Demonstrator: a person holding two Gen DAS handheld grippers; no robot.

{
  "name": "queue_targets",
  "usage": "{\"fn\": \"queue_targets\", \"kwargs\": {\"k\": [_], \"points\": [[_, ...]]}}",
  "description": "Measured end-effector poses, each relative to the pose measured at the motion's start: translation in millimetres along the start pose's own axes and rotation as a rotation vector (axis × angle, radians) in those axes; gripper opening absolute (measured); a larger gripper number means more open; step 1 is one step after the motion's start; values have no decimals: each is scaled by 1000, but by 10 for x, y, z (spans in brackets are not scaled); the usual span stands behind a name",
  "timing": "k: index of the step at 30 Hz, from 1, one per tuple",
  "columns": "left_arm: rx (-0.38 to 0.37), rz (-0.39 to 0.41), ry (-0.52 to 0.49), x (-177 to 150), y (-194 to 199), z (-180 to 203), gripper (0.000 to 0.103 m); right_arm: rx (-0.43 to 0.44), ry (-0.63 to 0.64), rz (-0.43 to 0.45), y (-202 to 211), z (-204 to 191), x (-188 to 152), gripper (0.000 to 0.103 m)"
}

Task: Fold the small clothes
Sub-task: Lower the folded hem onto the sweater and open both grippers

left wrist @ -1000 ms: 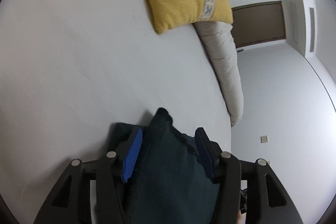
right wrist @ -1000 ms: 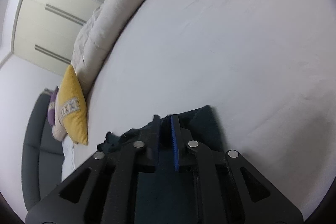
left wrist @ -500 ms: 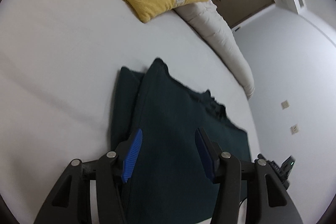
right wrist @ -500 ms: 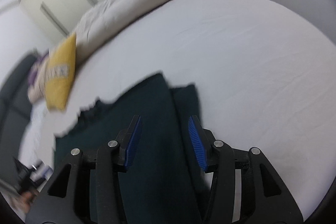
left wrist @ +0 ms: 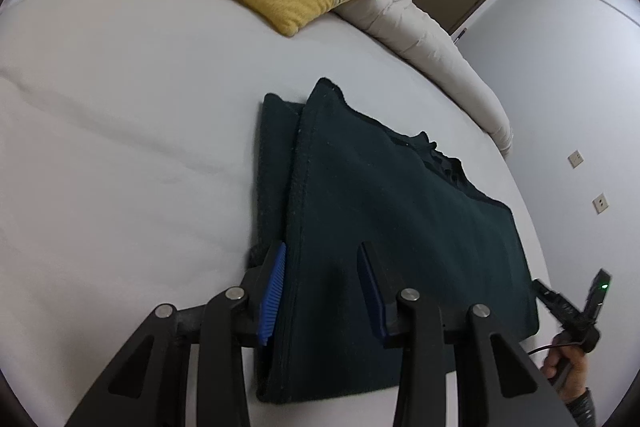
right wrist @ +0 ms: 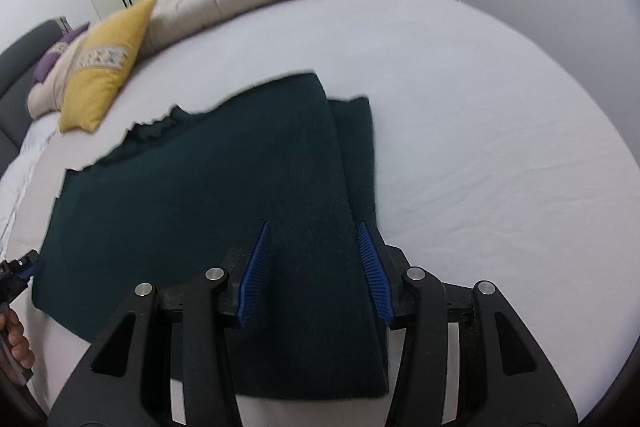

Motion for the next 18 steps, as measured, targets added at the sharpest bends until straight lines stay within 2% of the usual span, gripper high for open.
{"fn": "queue_targets", "kwargs": {"k": [5,10,12,16,18], "points": [[33,-15,-15,-143,0,-38,40,-3,-7,-92,-69,12,-263,42],[48,-10,-40,-215,39,-27,38,10,-19,-72,82,28,-338,34],[56,-9,-54,-224,44,-12,29,12,-24,-75,117,54,-381,31],[86,-11,-83,-273,24,-7,15,10,-36,-89,135,118,-445,8],[91,-13,-88,-289,18,-24,9,5,-51,-80,155,137,-424,5]]}}
Point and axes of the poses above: each gripper's, at about its wrist camera, not at the fingertips, and y roughly against the way its jaws point, z to its right, x to its top, the point moved 7 cm from there along -y, roughly the way its jaws point, and after that the axes turned 11 degrees about x, right-handed, at the moved point
